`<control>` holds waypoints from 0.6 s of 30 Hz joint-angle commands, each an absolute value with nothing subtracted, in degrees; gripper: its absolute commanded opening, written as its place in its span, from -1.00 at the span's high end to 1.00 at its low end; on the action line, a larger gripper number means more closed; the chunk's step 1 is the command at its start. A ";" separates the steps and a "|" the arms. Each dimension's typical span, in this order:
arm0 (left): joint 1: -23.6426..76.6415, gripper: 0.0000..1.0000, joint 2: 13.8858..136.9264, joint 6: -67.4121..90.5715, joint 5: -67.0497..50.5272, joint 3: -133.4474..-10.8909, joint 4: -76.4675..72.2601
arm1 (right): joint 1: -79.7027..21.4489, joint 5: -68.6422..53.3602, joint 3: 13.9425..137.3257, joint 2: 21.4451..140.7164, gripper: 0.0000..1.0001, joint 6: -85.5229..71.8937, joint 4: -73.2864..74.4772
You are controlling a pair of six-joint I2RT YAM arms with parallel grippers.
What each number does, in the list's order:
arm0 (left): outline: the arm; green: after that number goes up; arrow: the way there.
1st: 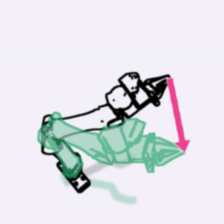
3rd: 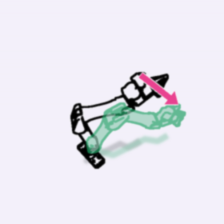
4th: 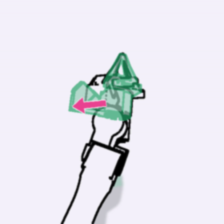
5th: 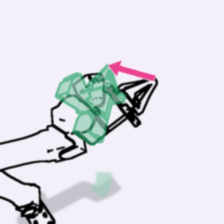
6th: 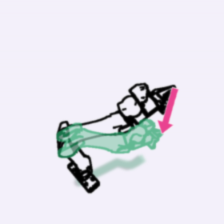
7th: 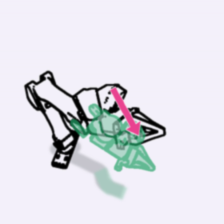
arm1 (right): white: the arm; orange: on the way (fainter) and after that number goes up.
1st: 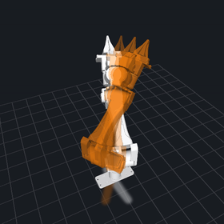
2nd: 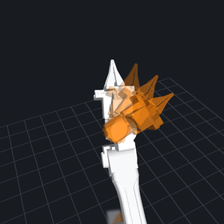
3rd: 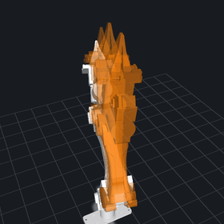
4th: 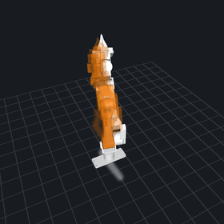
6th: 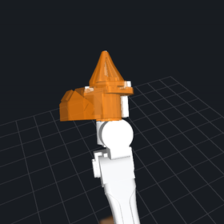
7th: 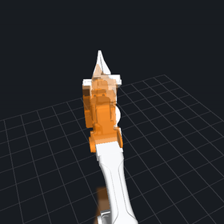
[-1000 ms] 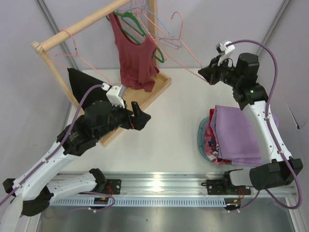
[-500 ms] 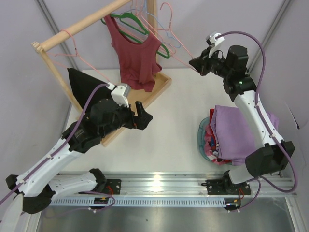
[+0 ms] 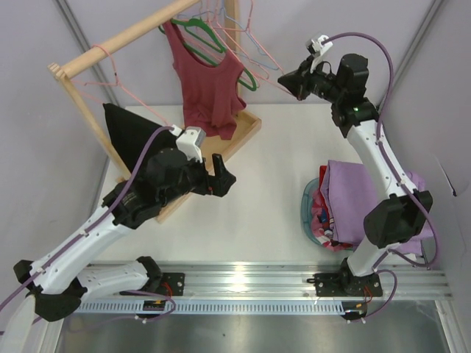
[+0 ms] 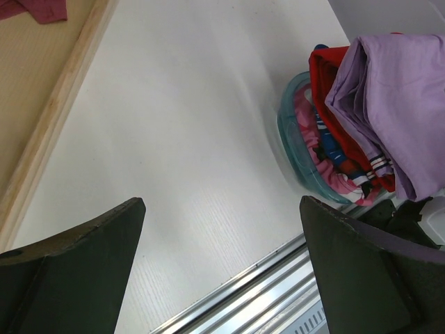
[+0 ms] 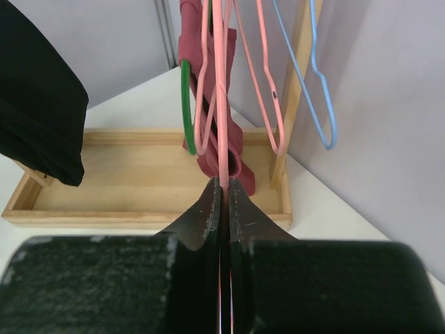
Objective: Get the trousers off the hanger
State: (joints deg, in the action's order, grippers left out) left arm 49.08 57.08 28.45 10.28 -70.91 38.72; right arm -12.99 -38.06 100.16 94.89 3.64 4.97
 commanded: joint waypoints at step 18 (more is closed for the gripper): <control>48.34 -0.99 58.71 29.09 11.78 -72.95 39.55 | -18.01 -34.73 124.52 113.10 1.00 2.20 1.92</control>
State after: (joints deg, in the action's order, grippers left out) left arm 48.90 58.61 28.53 10.87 -70.91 39.16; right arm -16.27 -36.93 118.32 111.22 2.35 3.18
